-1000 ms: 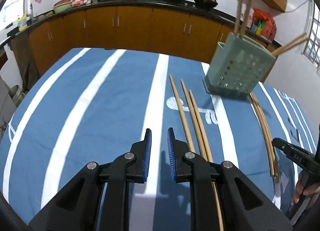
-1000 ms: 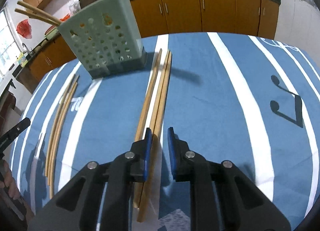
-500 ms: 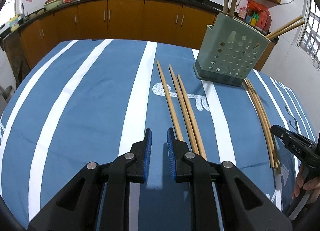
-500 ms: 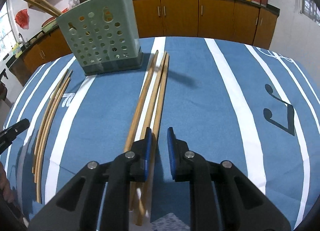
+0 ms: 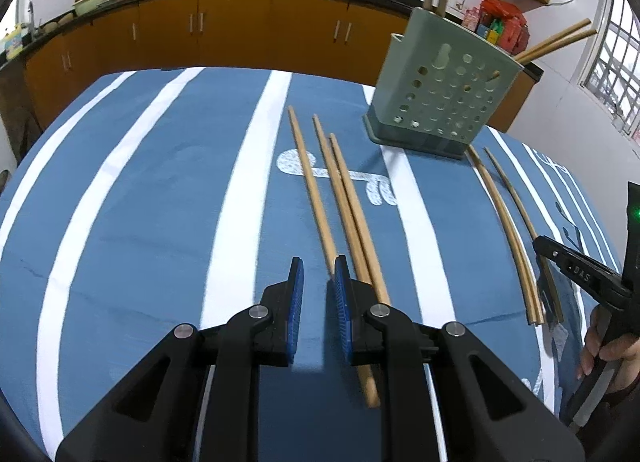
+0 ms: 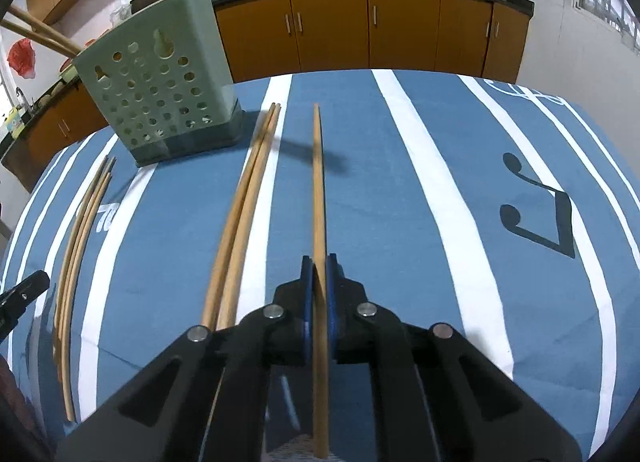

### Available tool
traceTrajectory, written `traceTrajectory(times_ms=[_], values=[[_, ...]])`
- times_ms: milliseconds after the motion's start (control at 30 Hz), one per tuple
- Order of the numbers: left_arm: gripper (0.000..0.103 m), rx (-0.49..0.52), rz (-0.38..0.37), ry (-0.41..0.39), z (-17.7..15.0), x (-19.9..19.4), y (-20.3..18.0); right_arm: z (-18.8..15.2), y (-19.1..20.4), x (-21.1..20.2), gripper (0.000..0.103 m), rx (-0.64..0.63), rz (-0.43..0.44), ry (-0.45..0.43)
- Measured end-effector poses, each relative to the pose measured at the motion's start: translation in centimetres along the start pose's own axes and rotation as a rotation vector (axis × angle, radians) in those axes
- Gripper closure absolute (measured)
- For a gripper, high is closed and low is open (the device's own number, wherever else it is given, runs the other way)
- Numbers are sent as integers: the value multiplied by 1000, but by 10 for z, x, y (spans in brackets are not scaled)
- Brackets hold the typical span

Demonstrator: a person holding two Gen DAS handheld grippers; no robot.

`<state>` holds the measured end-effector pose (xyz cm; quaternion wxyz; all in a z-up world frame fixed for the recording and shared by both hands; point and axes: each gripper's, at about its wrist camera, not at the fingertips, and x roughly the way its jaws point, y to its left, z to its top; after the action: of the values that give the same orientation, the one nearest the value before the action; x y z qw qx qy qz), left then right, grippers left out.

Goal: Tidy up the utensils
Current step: 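Grasp a chopstick with the right tool while the left tool grasps another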

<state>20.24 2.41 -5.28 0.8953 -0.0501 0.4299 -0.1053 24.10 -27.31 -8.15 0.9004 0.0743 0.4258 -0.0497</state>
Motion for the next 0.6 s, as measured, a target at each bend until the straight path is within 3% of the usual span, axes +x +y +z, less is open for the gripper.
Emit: traceTrajectory(times_ms=[233, 400, 600], values=[[86, 32, 13, 30, -4, 10, -12, -1, 1, 2, 95, -7, 1, -9], [95, 67, 76, 25, -5, 14, -17, -1, 2, 1, 95, -9, 12, -13], [96, 43, 142, 11, 13, 20, 8, -2, 4, 2, 95, -23, 13, -23]])
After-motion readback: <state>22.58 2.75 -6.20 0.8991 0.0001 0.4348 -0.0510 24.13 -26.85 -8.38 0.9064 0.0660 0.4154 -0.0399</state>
